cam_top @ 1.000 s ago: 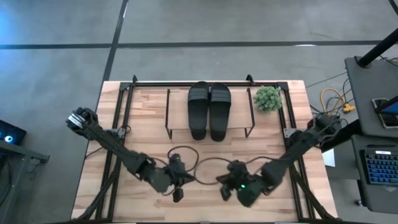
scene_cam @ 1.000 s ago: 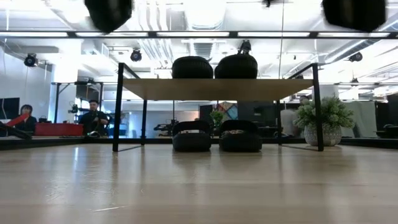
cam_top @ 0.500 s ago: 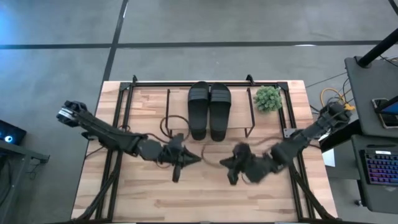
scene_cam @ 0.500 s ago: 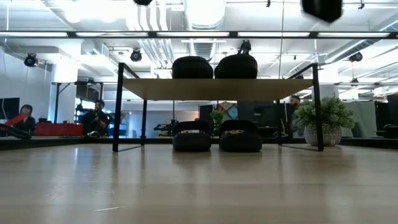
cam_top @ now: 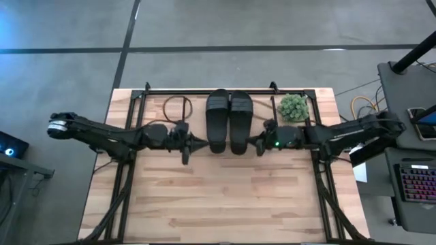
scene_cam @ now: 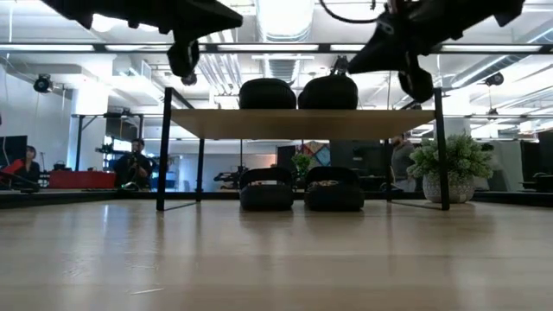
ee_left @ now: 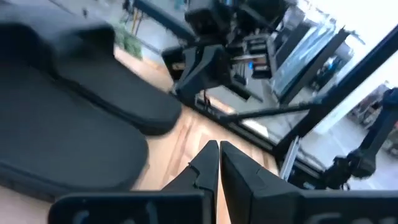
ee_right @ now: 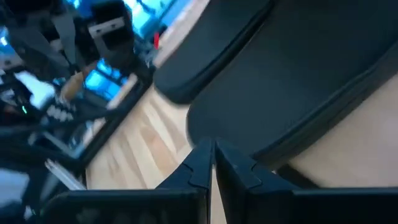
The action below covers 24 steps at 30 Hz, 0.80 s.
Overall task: Pick and place slides into the shelf
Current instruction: Return to Home Position
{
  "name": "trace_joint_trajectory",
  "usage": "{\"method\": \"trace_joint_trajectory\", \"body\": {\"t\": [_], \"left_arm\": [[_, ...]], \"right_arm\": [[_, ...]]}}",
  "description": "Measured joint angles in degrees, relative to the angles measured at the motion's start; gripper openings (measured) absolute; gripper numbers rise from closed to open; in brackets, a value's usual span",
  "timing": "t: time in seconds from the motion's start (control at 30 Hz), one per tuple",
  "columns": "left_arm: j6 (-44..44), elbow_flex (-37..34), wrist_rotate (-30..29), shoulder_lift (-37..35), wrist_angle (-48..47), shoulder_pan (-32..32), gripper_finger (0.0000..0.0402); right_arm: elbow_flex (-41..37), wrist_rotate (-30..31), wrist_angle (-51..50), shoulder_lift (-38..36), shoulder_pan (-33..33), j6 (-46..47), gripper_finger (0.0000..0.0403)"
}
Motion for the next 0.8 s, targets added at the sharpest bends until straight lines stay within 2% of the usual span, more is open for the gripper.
{"method": "trace_joint_trajectory", "body": {"t": [0.17, 0.33, 0.57, 0.67, 0.8], "left_arm": [[-1.01, -3.42, -0.03, -7.42, -4.83, 3.51, 0.0001], [-4.42, -5.57, -4.67, -15.13, -8.38, 3.51, 0.0001], [-3.15, -5.49, -17.64, -22.86, -11.05, 0.39, 0.0001], [0.08, -5.38, -18.52, -25.23, -13.3, -0.1, 0.0001], [-1.61, -5.43, -18.69, -28.41, -26.21, -0.18, 0.0001]], "right_arm": [[-2.75, 2.35, -0.39, -7.13, -0.85, 0.19, 0.0013], [-2.62, 8.7, -3.59, -13.09, 1.06, -1.07, 0.0013], [2.29, 17.2, -20.76, -22.12, 5.43, -8.15, 0.0013], [4.82, 19.06, -27.91, -24.97, 6.02, -10.39, 0.0013], [5.97, 19.68, -35.6, -28.44, 5.99, -12.63, 0.0013]]}}
